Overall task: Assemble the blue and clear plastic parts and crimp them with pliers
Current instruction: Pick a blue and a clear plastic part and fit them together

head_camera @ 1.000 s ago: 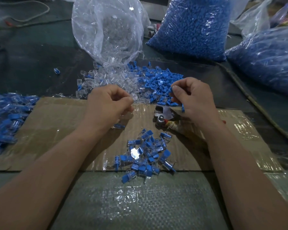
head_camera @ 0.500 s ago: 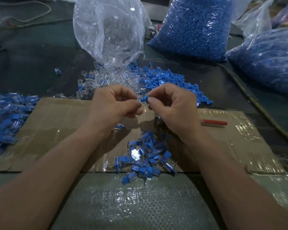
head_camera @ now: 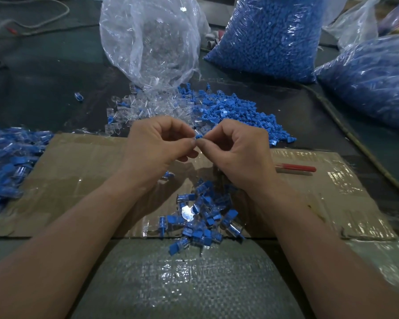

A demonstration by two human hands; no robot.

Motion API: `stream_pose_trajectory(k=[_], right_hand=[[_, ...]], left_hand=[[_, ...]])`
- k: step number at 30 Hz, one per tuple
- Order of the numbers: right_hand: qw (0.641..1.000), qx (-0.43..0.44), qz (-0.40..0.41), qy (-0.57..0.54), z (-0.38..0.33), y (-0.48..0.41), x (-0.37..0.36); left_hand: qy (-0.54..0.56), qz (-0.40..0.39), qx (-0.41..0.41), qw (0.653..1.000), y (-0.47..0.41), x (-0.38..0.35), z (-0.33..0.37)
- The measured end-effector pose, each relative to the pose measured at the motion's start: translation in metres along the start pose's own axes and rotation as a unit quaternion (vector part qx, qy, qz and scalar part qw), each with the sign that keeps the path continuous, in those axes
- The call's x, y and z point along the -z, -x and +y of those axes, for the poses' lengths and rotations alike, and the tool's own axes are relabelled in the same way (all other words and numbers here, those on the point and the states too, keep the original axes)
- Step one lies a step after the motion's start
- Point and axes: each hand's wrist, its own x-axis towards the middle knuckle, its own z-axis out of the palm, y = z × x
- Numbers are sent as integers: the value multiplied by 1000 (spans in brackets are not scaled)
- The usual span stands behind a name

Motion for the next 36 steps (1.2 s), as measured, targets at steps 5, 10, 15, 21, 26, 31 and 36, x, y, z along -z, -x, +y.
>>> stream_pose_trajectory(k=[5,10,15,21,26,31,36], right_hand=[[1000,-3,-15,9,1,-1,3],[999,-7,-38,-16,1,-1,3],[999,24,-31,-30,3,-1,4],[995,46,-26,-81,5,0,2],[995,49,-5,-82,5,1,4],[997,45,-5,-58,5,1,5],[998,43,-7,-49,5,1,6]], left_hand=[[10,-9,-1,1000,1,0,1],[48,-9,24,999,0,1,3],[107,-23,87,990,-2,2,5],[110,-36,101,988,-3,2,3],[138,-53,106,983,-4,4,2],[158,-65,112,979,-5,6,1],[139,-73,110,981,-5,5,-1]])
